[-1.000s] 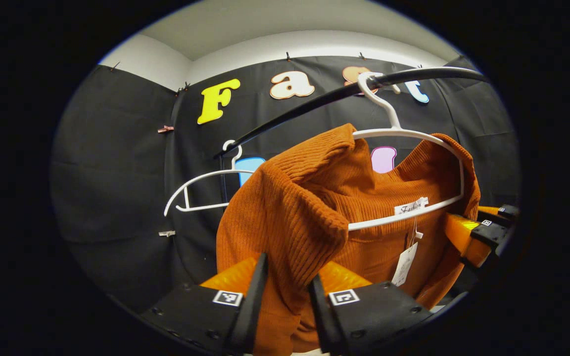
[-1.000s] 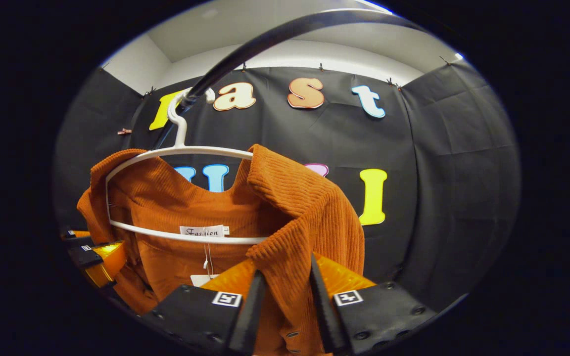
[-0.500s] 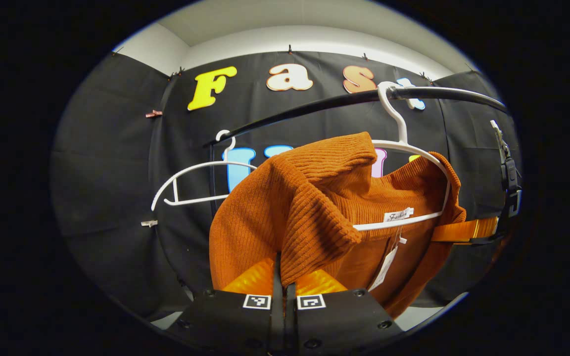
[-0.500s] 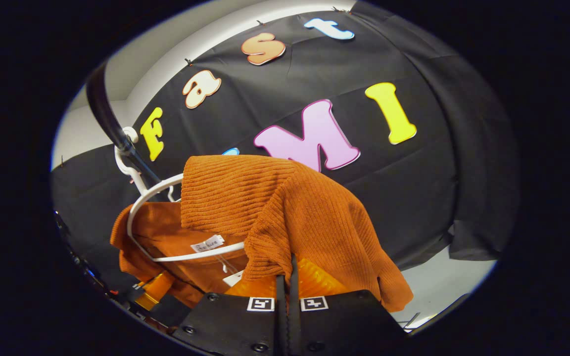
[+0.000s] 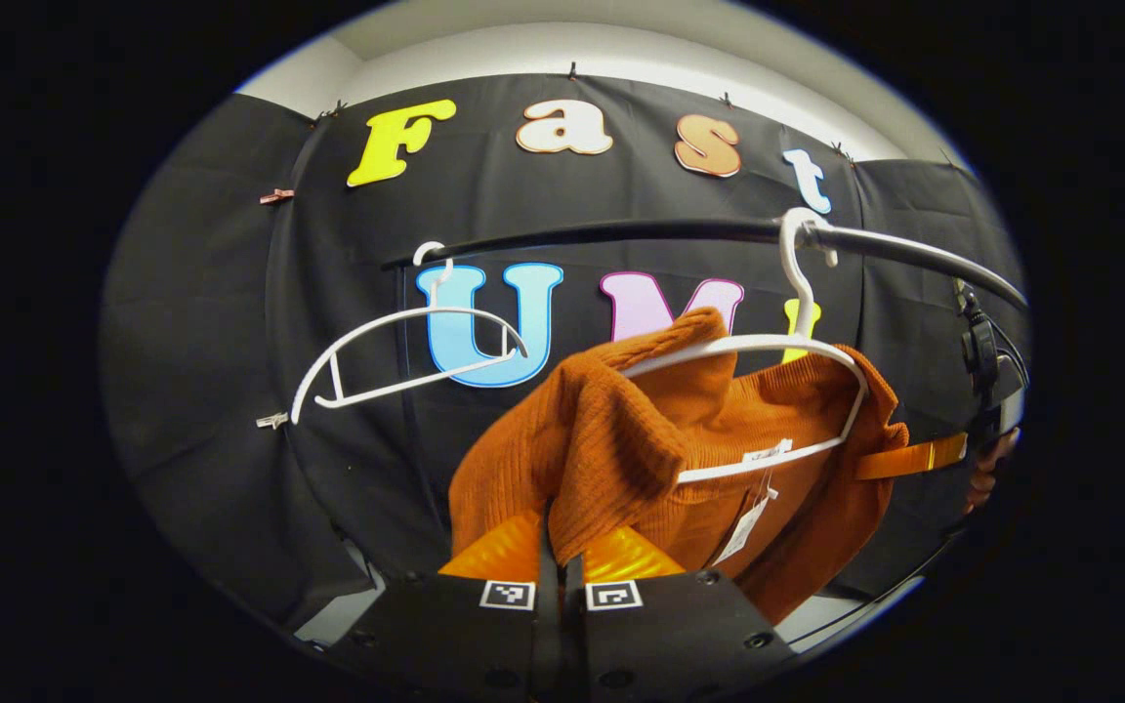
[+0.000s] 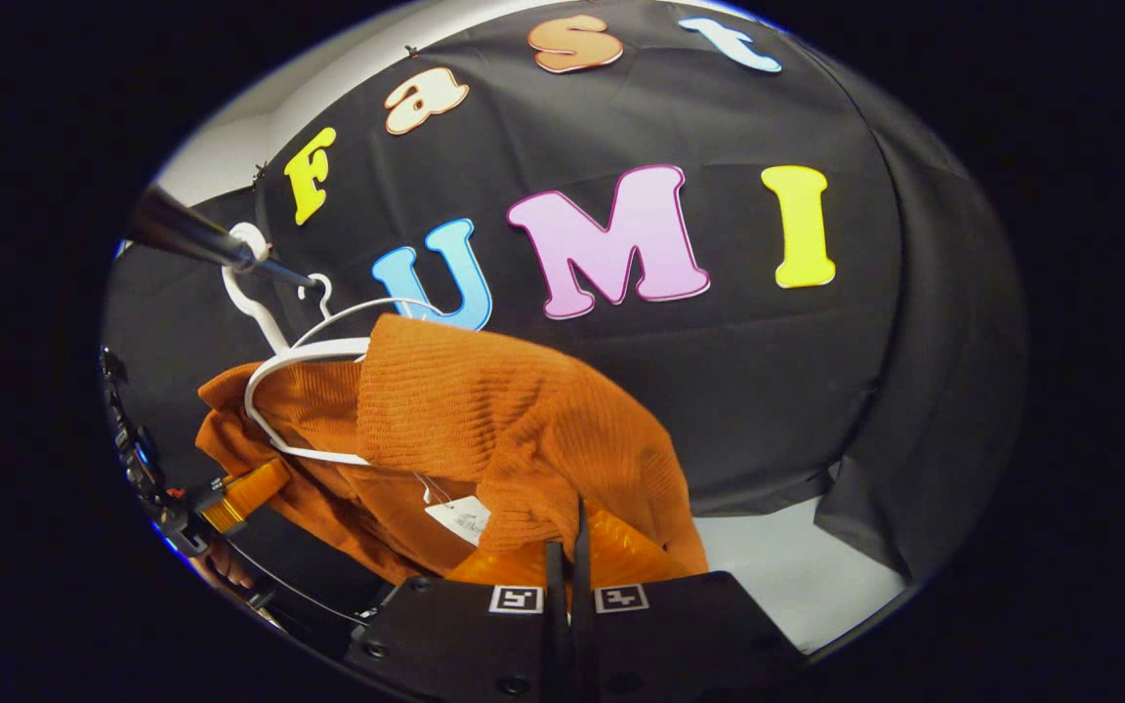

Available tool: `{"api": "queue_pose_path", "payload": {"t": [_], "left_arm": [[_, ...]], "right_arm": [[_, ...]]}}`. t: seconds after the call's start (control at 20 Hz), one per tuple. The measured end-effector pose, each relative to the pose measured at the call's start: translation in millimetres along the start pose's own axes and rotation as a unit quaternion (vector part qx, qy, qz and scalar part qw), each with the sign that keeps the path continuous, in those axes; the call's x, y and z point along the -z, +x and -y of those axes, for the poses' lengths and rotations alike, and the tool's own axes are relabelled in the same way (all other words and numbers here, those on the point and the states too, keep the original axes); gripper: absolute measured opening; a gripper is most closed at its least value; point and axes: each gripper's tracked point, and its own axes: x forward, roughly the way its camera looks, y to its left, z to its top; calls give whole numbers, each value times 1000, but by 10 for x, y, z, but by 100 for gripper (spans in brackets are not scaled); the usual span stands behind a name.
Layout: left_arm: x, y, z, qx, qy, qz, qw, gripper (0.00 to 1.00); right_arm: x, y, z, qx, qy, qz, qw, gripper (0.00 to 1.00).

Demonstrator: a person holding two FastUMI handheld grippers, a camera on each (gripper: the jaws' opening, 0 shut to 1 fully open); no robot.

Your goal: Grasp the clothes on the hanger with both hands and then place them into the laundry hamper below.

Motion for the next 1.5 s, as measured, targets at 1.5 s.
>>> {"api": "queue_pose_path", "payload": {"t": [1.5], "left_arm": [[1411,-73,-360,2,-5,-74,997,5]], "right_arm": [[1244,283,-732,-112,79,48,989,5]]}}
